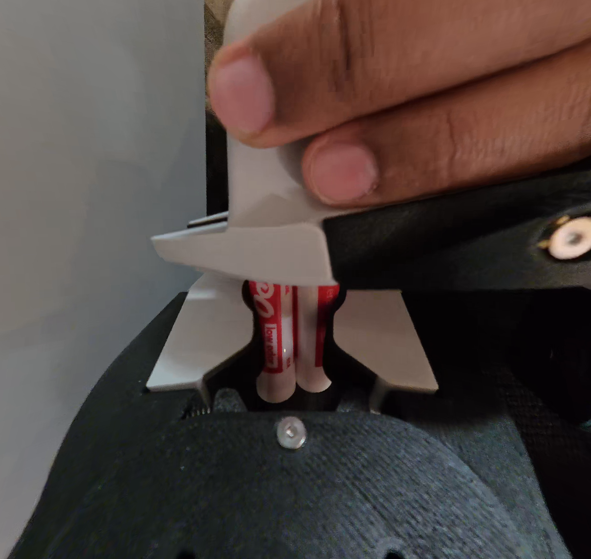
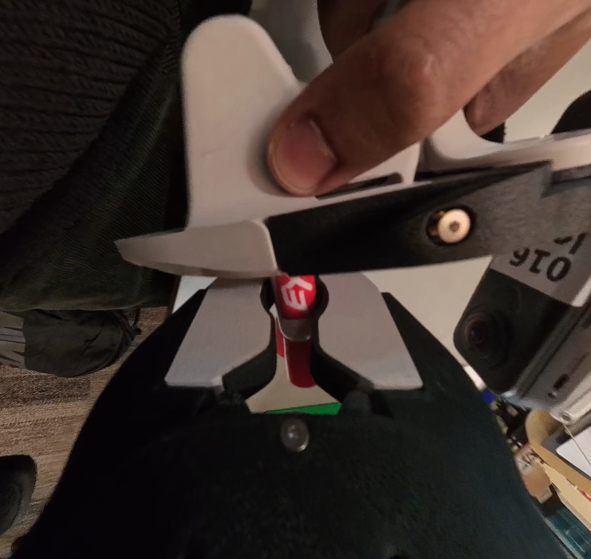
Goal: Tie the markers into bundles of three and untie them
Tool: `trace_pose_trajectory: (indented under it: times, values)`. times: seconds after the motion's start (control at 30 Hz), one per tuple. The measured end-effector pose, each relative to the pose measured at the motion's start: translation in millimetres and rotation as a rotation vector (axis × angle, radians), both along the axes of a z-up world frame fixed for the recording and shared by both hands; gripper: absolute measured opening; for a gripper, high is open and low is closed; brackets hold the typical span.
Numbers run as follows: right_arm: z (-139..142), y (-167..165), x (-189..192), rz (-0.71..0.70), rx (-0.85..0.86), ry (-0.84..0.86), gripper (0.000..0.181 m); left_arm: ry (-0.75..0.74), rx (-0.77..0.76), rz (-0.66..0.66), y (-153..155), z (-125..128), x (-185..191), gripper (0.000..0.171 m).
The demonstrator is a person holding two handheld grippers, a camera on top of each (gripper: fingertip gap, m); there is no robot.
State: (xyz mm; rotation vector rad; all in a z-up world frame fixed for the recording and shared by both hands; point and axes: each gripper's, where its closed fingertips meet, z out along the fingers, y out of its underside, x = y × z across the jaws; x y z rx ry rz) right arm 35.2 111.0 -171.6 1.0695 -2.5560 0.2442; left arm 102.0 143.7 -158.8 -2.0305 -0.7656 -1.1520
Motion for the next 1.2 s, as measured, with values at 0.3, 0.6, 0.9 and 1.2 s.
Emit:
trace_pose_trajectory:
  times: [0.3, 0.6, 0.9, 1.2]
  values:
    - [26, 31, -81, -0.352, -0.245, -0.021, 0.042, 0.265, -0.081, 0.24, -28, -5, -55, 0.042]
    - [65, -2, -82, -0.727, -0.864, -0.635, 0.044, 0.928, -0.58, 0.563, -134, -27, -136, 0.042]
    - [79, -37, -41, -0.867, -1.06, -1.222, 0.05, 1.226, -0.704, 0.419, -132, -15, -118, 0.043]
    - [72, -31, -45, -0.883, -1.151, -1.236, 0.045, 1.092, -0.469, 0.478, -114, -15, -111, 0.043]
